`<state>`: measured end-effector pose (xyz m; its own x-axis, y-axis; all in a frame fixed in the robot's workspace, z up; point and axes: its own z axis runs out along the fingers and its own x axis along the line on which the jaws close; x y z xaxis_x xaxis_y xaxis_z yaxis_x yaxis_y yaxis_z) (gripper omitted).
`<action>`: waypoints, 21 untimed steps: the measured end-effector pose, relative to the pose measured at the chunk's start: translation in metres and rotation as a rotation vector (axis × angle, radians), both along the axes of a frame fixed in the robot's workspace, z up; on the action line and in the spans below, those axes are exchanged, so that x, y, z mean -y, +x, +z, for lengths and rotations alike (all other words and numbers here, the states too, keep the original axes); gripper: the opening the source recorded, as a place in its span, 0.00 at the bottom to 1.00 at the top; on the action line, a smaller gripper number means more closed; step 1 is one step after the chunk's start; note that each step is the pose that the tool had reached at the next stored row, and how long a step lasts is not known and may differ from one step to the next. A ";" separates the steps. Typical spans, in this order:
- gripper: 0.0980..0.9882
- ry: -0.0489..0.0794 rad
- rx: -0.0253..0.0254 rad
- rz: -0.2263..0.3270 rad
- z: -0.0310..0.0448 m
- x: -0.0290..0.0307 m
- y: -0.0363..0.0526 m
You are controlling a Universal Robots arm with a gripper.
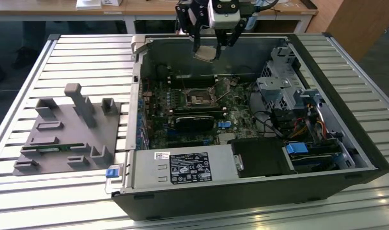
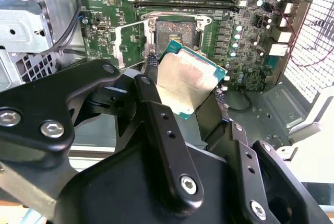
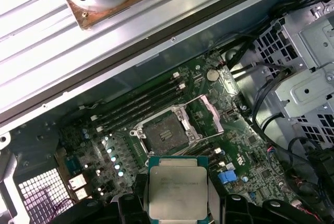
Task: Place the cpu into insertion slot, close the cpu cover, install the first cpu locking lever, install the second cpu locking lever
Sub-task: 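Place the cpu into insertion slot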
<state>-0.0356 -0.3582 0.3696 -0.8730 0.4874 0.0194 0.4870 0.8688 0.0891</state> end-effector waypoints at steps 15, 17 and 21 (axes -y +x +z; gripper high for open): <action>0.50 0.000 0.0000 -0.050 -0.0001 -0.0001 0.0000; 0.50 0.000 0.0000 -0.059 -0.0002 -0.0001 0.0000; 0.50 0.000 0.0000 -0.075 -0.0002 -0.0001 0.0000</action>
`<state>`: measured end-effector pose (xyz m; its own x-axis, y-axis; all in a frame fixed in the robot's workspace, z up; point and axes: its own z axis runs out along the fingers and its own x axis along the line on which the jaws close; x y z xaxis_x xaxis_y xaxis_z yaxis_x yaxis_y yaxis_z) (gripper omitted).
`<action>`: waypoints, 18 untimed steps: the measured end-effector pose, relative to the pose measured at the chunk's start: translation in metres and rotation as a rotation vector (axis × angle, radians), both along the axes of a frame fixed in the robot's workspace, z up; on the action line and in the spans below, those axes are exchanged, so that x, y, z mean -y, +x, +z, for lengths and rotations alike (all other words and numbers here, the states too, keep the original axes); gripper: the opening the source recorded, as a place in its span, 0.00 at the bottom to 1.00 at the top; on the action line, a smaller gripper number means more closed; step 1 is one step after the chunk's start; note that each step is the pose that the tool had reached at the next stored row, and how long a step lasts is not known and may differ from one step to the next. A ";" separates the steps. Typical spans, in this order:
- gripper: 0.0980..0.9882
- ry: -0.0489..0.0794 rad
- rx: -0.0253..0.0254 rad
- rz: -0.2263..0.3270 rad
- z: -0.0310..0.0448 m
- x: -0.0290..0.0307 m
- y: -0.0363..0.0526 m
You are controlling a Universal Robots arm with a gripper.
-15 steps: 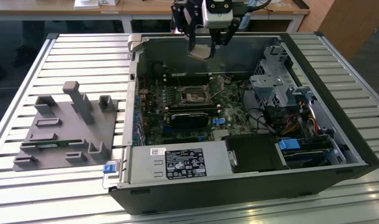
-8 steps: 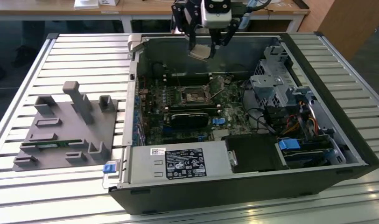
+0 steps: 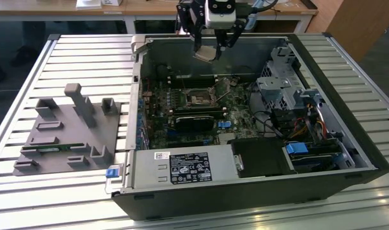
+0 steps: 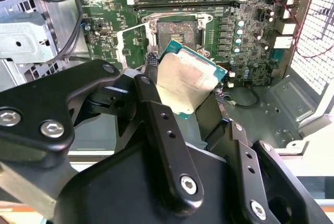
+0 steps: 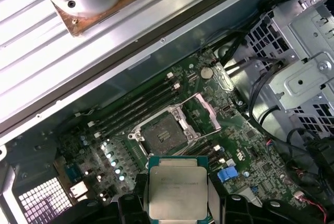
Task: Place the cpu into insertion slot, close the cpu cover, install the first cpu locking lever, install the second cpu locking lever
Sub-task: 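Place the cpu into insertion slot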
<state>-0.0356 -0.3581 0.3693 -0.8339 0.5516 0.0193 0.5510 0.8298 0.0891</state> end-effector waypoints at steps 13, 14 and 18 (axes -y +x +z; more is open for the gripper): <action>0.50 0.000 0.0000 -0.068 -0.0003 -0.0001 0.0000; 0.50 0.000 0.0001 -0.076 -0.0004 -0.0001 0.0000; 0.50 -0.001 0.0001 -0.114 -0.0007 -0.0003 0.0000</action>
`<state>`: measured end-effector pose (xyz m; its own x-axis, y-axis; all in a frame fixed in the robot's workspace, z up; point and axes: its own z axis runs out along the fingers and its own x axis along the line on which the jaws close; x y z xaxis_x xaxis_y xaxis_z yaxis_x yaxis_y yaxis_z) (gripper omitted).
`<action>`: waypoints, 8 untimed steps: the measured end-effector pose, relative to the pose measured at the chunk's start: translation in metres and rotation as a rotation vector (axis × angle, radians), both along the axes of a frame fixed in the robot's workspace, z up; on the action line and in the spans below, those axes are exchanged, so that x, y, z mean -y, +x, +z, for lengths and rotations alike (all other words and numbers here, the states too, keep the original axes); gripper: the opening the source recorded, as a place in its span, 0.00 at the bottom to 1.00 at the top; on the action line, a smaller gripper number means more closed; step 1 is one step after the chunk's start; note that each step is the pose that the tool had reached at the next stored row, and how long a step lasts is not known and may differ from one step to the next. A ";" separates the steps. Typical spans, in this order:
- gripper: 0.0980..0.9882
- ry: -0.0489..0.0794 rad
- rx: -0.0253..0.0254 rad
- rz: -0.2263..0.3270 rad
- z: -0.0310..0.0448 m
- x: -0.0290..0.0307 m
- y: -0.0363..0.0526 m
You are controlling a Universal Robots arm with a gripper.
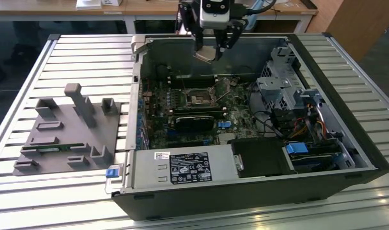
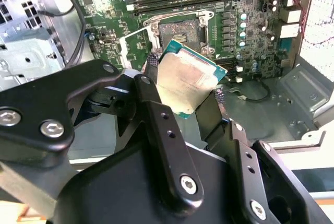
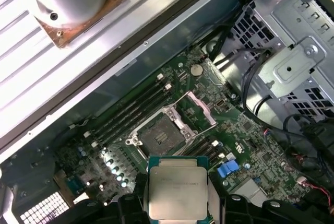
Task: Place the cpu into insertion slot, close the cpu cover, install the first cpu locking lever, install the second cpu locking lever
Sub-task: 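Place the cpu into insertion slot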
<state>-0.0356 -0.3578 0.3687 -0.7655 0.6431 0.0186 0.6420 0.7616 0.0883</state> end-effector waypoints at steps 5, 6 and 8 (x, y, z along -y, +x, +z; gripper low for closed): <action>0.50 0.000 0.0000 -0.074 -0.0006 -0.0001 0.0000; 0.50 0.000 -0.0001 -0.084 -0.0006 -0.0003 0.0000; 0.50 -0.001 -0.0001 -0.103 -0.0008 -0.0006 0.0000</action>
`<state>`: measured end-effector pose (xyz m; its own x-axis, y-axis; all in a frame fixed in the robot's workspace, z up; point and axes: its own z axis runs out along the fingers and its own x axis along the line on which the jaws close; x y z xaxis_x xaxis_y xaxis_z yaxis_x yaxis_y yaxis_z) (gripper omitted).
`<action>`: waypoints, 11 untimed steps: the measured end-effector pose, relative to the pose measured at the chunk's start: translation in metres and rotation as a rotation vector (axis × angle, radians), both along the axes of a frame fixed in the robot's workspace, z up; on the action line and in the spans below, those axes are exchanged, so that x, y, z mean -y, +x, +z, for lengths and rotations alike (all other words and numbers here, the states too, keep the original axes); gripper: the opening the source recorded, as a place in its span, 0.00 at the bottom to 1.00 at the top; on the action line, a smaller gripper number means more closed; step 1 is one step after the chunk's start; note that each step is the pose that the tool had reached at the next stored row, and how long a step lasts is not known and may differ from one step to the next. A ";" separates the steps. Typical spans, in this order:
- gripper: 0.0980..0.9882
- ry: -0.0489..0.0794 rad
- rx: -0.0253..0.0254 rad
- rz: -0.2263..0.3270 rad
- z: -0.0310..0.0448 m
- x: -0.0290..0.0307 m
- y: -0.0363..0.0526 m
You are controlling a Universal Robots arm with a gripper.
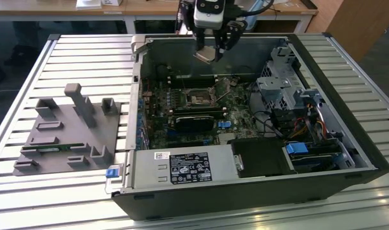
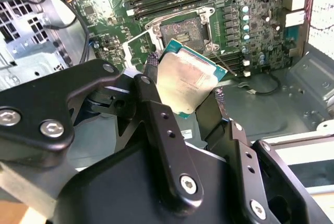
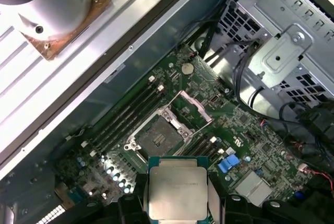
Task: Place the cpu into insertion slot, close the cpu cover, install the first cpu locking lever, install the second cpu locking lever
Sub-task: 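Place the cpu into insertion slot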
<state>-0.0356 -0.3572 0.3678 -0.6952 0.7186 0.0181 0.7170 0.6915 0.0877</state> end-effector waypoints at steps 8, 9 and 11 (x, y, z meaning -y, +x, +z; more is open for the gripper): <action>0.50 -0.001 0.0000 -0.087 -0.0007 -0.0003 0.0000; 0.50 -0.001 0.0000 -0.097 -0.0008 -0.0003 -0.0001; 0.50 -0.001 0.0000 -0.119 -0.0010 -0.0004 -0.0002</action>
<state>-0.0358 -0.3568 0.3669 -0.6047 0.7963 0.0175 0.7943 0.6013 0.0871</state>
